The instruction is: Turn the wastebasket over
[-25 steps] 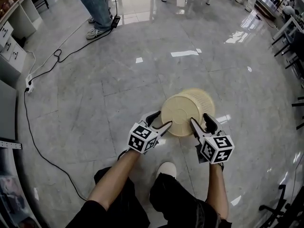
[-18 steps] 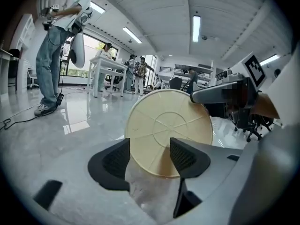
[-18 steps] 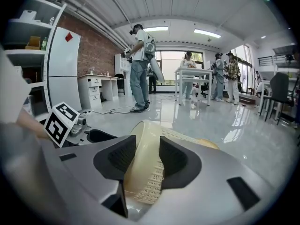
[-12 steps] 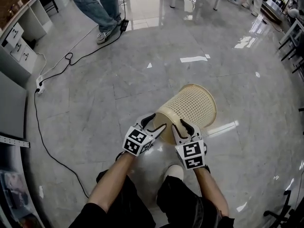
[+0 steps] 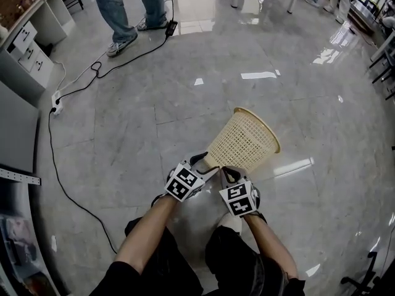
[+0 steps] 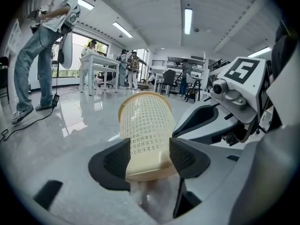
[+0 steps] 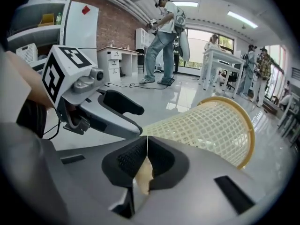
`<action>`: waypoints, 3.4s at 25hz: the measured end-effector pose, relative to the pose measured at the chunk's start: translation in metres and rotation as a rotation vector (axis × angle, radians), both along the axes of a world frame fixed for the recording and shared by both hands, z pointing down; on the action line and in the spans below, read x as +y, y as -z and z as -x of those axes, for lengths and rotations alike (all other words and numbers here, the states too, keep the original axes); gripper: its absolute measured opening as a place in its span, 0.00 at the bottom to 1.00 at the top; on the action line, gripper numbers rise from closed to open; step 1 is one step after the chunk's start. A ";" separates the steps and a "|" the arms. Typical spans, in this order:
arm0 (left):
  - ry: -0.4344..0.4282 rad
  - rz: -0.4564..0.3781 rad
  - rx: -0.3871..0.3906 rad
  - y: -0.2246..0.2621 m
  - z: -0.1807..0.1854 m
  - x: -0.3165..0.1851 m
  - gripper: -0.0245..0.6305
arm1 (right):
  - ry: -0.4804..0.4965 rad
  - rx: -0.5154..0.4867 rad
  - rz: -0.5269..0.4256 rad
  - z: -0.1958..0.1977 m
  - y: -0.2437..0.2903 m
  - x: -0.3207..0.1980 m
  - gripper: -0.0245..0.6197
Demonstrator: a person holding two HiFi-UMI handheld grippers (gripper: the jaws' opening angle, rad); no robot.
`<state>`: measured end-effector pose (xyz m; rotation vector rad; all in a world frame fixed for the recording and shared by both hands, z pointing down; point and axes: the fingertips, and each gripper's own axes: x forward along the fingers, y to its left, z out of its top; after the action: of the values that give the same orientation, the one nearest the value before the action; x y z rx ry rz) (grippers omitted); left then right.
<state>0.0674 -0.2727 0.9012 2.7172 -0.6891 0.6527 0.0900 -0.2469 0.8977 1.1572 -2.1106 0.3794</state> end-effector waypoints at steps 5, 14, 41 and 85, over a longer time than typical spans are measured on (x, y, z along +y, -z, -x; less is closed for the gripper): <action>-0.025 -0.039 -0.009 -0.002 -0.004 0.003 0.33 | -0.024 -0.021 0.022 -0.008 -0.012 0.003 0.06; 0.004 0.022 -0.026 -0.021 -0.006 0.000 0.04 | -0.103 -0.096 -0.135 -0.051 0.046 -0.034 0.06; 0.001 0.022 -0.026 -0.023 -0.006 -0.001 0.05 | 0.061 0.277 -0.089 -0.124 0.061 -0.153 0.14; -0.020 0.013 0.053 0.017 0.058 0.012 0.24 | 0.473 0.282 0.053 0.058 0.024 0.018 0.14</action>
<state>0.0090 -0.2609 0.8839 2.7217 -0.6437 0.5852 0.0322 -0.2286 0.8734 0.6071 -2.0253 0.0465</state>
